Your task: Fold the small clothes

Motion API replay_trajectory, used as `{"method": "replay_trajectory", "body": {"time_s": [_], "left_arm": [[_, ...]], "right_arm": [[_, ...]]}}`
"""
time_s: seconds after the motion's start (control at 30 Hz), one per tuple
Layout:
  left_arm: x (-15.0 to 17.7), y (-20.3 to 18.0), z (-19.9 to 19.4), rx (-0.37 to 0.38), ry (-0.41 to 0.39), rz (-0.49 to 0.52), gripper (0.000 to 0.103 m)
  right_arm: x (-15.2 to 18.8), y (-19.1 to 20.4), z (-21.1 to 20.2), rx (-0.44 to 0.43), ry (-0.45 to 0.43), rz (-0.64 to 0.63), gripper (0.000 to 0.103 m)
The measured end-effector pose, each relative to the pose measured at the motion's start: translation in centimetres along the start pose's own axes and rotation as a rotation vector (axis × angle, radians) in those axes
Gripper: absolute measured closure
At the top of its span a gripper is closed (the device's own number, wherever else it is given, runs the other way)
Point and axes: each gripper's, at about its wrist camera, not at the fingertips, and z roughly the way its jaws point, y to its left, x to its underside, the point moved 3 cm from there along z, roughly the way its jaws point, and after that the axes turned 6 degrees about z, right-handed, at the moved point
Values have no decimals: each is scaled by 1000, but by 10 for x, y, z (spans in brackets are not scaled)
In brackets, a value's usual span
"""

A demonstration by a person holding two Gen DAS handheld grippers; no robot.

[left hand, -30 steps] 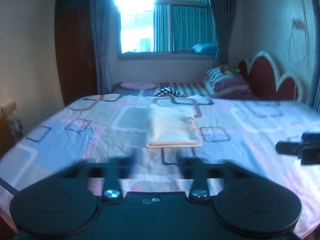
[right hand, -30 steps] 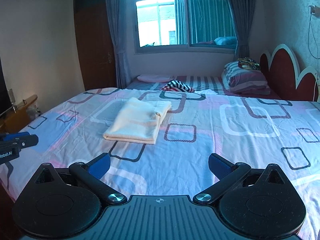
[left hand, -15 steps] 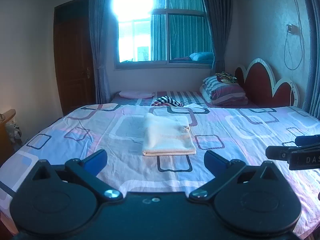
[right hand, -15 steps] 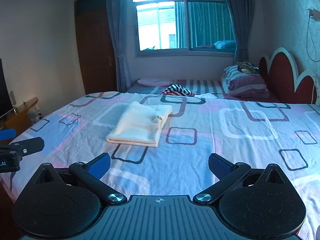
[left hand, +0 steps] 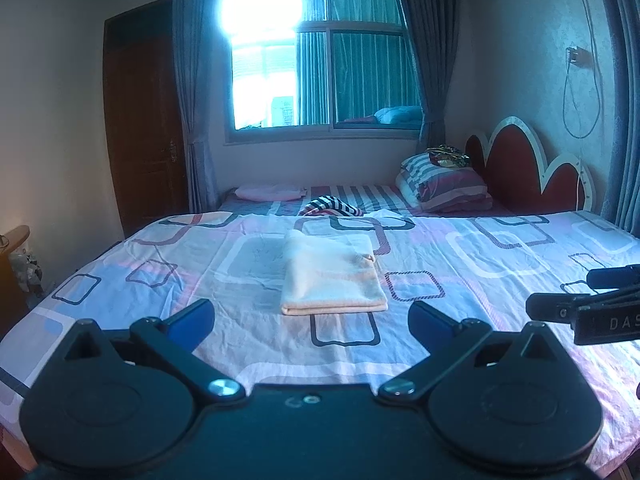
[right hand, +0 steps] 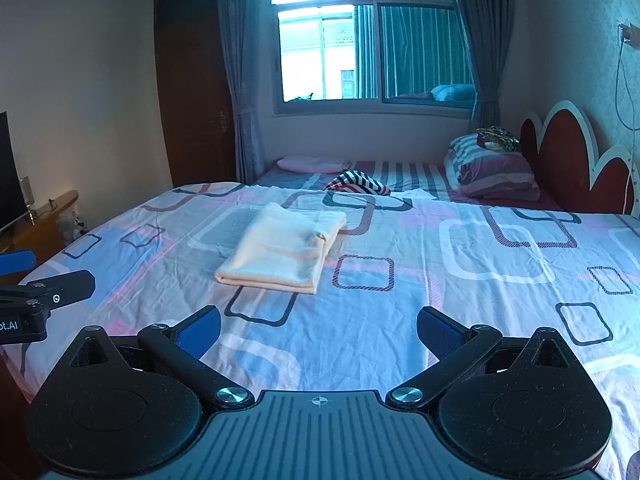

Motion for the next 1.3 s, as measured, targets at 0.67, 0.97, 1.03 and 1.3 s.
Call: {"method": "replay_trajectory", "body": {"time_s": [0.67, 0.97, 1.03, 1.3], "left_arm": [[-1, 2, -2, -7, -5, 4, 0], [-2, 0, -4, -5, -14, 1, 1], [-2, -1, -5, -3, -15, 1, 0], [-2, 0, -6, 3, -18, -2, 1]], "right_arm": [[-4, 2, -4, -12, -12, -18, 0], [-5, 0, -8, -12, -20, -22, 0], [-5, 0, -8, -12, -21, -23, 0], [-6, 1, -11, -11, -27, -22, 0]]}}
